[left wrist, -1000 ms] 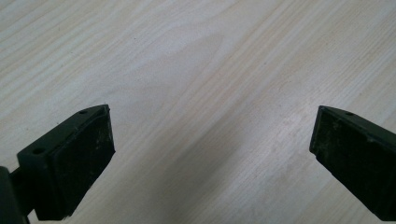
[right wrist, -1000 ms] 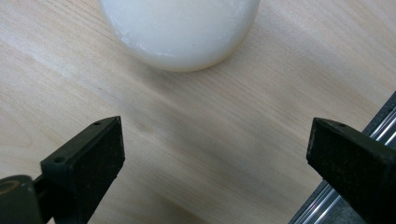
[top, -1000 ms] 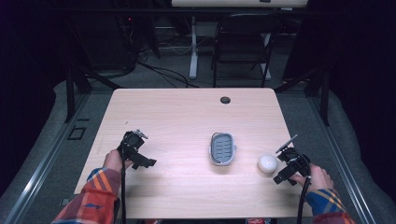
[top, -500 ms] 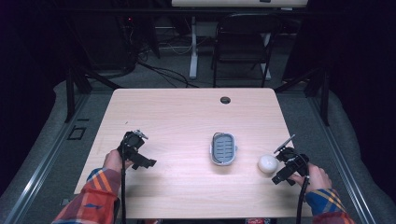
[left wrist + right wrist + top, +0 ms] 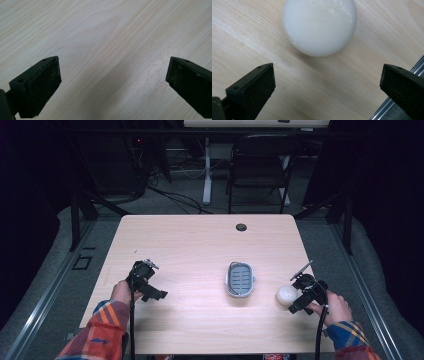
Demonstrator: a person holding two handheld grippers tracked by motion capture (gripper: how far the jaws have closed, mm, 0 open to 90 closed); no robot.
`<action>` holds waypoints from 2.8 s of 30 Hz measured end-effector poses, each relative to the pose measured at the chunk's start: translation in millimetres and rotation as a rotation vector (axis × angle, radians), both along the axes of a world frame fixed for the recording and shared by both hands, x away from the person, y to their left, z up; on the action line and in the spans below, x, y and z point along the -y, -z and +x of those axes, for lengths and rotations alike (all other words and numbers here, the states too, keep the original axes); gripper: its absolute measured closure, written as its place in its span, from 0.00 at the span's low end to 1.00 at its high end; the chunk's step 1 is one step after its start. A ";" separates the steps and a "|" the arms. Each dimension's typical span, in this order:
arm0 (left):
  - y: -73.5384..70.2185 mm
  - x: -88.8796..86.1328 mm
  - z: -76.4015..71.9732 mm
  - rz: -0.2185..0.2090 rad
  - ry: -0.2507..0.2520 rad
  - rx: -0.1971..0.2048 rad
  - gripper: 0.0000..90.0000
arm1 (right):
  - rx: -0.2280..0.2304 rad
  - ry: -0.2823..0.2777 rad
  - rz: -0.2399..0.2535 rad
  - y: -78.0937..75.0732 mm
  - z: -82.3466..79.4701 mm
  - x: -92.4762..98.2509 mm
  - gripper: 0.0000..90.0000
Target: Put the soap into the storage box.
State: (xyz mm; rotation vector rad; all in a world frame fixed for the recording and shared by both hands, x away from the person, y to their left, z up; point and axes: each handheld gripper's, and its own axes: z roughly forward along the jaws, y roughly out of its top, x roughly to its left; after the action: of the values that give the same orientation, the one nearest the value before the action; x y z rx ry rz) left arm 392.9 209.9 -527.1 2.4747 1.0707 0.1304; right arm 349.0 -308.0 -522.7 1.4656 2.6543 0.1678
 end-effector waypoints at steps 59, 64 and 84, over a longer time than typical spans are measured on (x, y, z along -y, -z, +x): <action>1.0 1.8 1.2 0.005 0.012 -0.010 0.00 | -0.091 -0.120 -0.106 17.0 48.1 -34.5 0.14; 1.1 1.9 1.3 0.005 0.012 -0.011 0.00 | -0.017 -0.064 -0.015 25.3 42.7 -37.7 0.16; 0.8 2.6 0.8 0.008 0.016 -0.001 0.00 | -0.085 -0.138 -0.098 21.0 46.6 -40.7 0.26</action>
State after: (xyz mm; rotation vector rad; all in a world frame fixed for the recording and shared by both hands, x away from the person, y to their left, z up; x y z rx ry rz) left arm 393.7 207.3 -527.9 2.4901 1.0530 0.1291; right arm 395.6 -267.3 -543.7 1.2887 2.7885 -0.0146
